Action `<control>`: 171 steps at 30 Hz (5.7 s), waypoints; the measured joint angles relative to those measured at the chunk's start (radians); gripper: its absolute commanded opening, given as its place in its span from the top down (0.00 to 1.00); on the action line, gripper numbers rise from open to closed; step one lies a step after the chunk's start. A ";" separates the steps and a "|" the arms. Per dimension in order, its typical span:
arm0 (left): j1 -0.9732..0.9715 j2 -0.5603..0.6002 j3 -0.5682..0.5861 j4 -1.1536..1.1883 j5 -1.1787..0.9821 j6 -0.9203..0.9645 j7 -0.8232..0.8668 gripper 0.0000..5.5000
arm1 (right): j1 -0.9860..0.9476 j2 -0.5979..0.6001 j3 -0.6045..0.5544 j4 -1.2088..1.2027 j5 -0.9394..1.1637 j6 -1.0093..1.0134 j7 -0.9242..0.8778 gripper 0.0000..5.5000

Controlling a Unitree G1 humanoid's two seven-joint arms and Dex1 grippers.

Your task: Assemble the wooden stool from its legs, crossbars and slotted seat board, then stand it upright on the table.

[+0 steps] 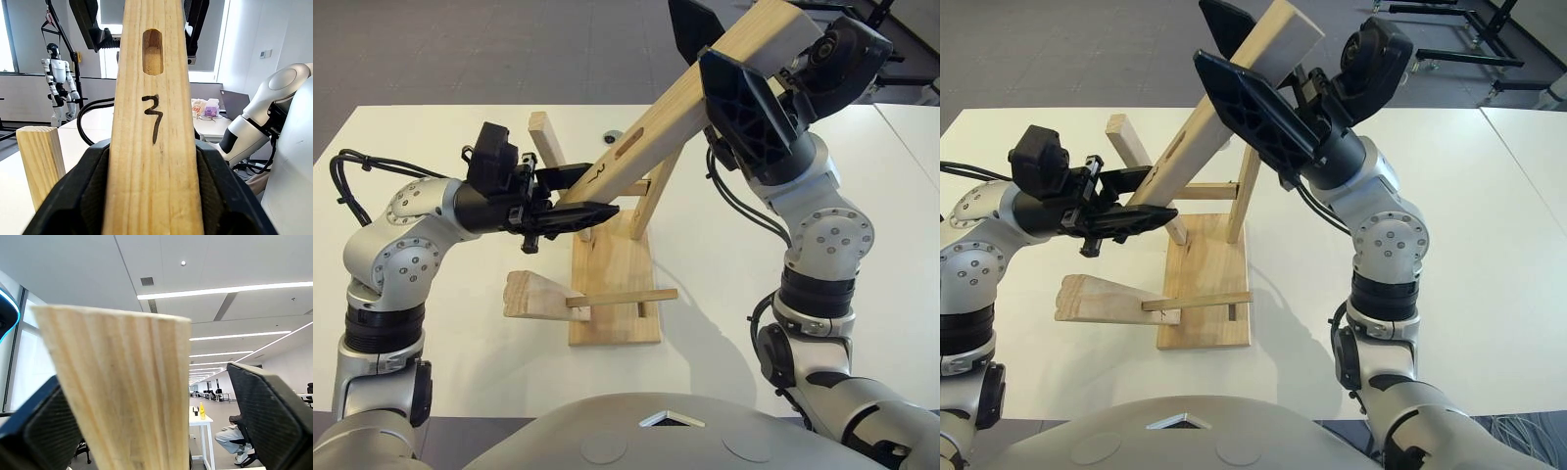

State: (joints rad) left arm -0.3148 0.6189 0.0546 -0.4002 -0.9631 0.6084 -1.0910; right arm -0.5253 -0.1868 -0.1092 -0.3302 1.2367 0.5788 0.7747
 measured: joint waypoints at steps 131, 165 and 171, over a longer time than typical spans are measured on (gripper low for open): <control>0.546 0.077 0.570 -0.106 -0.401 0.146 0.223 0.37 | 0.671 -0.333 0.078 -0.182 -0.412 -0.427 0.492 0.63; 0.561 -0.030 0.475 -0.115 -0.337 0.027 0.289 0.37 | 0.566 -0.371 0.156 -0.185 -0.497 -0.366 0.318 0.63; 0.558 -0.082 0.492 -0.122 -0.450 0.016 0.339 0.37 | 0.545 -0.367 0.155 -0.156 -0.490 -0.367 0.334 0.63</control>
State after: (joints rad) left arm 0.2430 0.5373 0.5470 -0.5227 -1.4126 0.6241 -0.7518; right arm 0.0201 -0.5542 0.0462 -0.4864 0.7464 0.2122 1.1087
